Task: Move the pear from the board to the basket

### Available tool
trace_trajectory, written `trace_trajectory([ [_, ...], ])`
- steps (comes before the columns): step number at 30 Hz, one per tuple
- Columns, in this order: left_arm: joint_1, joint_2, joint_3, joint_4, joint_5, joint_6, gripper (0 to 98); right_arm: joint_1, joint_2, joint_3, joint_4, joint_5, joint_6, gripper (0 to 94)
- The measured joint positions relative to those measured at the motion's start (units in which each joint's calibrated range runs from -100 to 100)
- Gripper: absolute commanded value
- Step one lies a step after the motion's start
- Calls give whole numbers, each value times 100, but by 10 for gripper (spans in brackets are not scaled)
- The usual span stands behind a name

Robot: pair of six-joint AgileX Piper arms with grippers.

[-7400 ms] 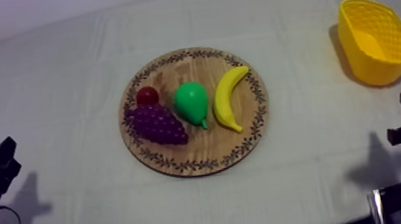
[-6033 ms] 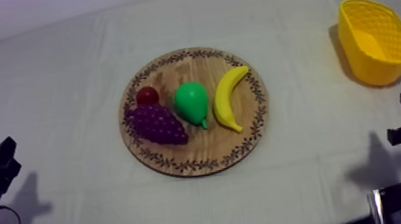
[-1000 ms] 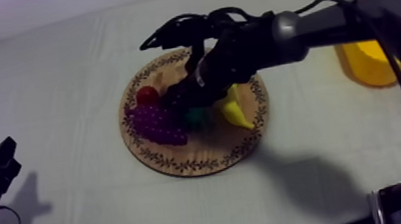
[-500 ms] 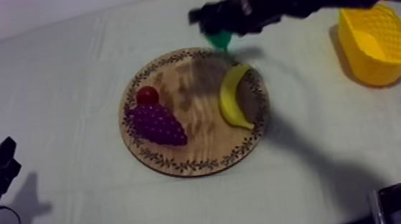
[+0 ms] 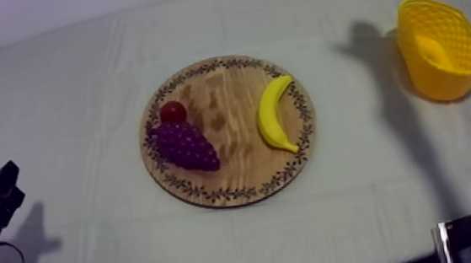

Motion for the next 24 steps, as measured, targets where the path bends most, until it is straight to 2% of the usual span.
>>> trace_trajectory([
  [3,0,0,0,0,0,3,1,437,-19,430,-24,-93,136,328],
  [7,0,0,0,0,0,3,1,886,36,1035,-253,-372,401,315],
  [13,0,0,0,0,0,3,1,1174,246,1818,-800,-623,957,313],
  [17,0,0,0,0,0,3,1,1147,341,2105,-1377,-762,1479,329],
  [19,0,0,0,0,0,3,1,1132,387,2164,-1673,-776,1770,371],
  [21,0,0,0,0,0,3,1,1127,420,2193,-1915,-766,2009,457],
  [24,0,0,0,0,0,0,1,1141,434,2234,-2173,-775,2318,554],
])
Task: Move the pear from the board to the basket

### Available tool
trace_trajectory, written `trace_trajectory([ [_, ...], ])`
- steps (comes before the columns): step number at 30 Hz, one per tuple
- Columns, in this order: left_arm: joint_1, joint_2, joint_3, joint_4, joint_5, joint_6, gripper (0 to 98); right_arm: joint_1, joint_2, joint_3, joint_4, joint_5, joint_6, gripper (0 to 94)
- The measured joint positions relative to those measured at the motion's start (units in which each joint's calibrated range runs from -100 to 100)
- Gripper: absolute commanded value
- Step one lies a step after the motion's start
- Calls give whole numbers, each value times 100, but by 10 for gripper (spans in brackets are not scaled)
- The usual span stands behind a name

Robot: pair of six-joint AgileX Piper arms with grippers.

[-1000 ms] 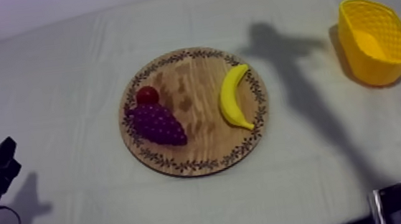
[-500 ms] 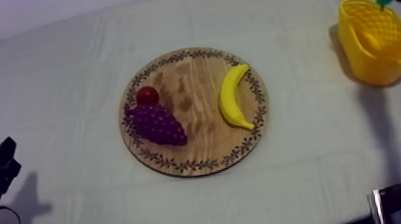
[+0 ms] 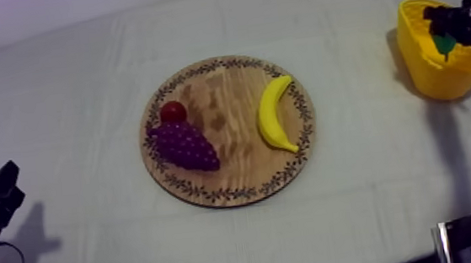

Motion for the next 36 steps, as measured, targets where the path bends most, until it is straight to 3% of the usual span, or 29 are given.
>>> trace_trajectory([
  [5,0,0,0,0,0,2,1,45,5,29,-262,-16,323,619],
  [9,0,0,0,0,0,2,1,84,-2,36,-365,-87,459,596],
  [12,0,0,0,0,0,2,1,101,-94,69,-456,-128,545,498],
  [18,0,0,0,0,0,2,1,122,-425,197,-950,-399,917,169],
  [20,0,0,0,0,0,2,1,87,-590,294,-1261,-560,1154,85],
  [23,0,0,0,0,0,2,1,-6,-904,498,-1821,-700,1581,32],
  [30,0,0,0,0,0,2,1,-391,-2060,1433,-3508,-1052,2887,6],
  [33,0,0,0,0,0,2,1,-575,-2849,2036,-4148,-1054,3415,5],
  [36,0,0,0,0,0,2,1,-644,-3690,2616,-4604,-904,3873,4],
])
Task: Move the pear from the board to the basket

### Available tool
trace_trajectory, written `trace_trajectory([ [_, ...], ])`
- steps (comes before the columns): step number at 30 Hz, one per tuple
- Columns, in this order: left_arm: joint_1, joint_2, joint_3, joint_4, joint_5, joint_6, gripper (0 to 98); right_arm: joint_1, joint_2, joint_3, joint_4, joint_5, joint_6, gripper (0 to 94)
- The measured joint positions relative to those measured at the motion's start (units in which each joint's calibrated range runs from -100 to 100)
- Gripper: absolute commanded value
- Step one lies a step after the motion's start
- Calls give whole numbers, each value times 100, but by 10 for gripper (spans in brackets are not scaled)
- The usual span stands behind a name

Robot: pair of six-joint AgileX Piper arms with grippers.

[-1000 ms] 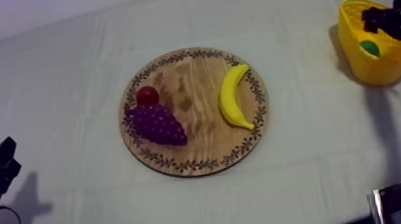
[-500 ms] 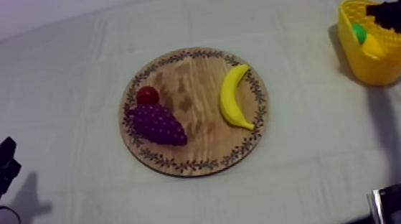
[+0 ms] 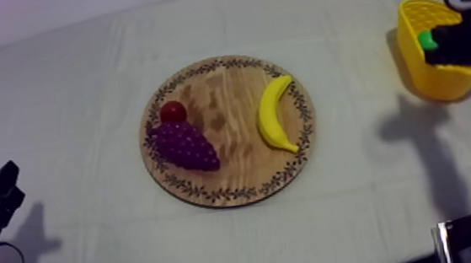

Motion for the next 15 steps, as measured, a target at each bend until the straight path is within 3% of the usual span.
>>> trace_trajectory([
  [3,0,0,0,0,0,0,1,89,-860,566,-240,186,316,4],
  [8,0,0,0,0,0,0,1,337,-2247,1445,-205,585,661,4],
  [10,0,0,0,0,0,0,1,463,-2802,1695,32,1009,691,4],
  [15,5,0,0,0,0,0,1,446,-4093,1877,985,2182,487,4],
])
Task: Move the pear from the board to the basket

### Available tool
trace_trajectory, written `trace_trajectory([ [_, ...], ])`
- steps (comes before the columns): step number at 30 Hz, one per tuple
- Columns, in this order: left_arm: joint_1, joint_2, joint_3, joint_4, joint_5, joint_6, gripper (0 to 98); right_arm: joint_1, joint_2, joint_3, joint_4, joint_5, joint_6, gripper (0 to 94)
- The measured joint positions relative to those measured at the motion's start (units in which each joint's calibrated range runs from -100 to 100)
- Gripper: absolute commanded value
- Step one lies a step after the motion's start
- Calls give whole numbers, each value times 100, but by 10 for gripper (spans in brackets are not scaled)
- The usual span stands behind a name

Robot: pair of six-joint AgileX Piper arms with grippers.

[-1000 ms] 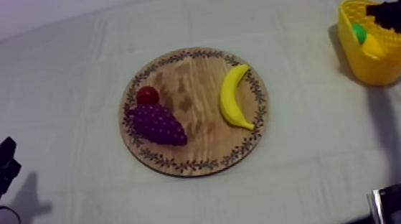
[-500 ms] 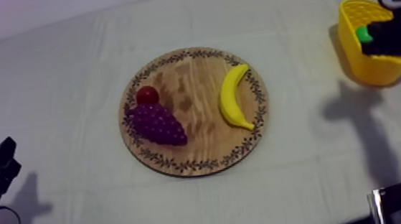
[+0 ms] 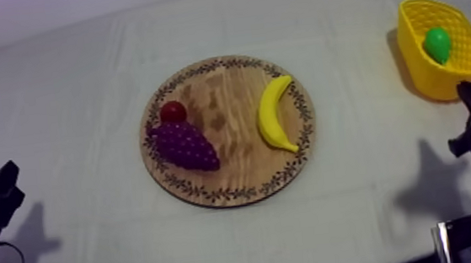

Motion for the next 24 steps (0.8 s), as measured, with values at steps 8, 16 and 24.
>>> trace_trajectory([
  [8,4,0,0,0,0,3,1,-35,-1290,122,1119,1251,-1287,72],
  [16,4,0,0,5,0,3,1,171,-1320,326,1450,1167,-2312,12],
  [24,4,0,0,5,0,0,1,192,-1320,364,1450,772,-2243,3],
])
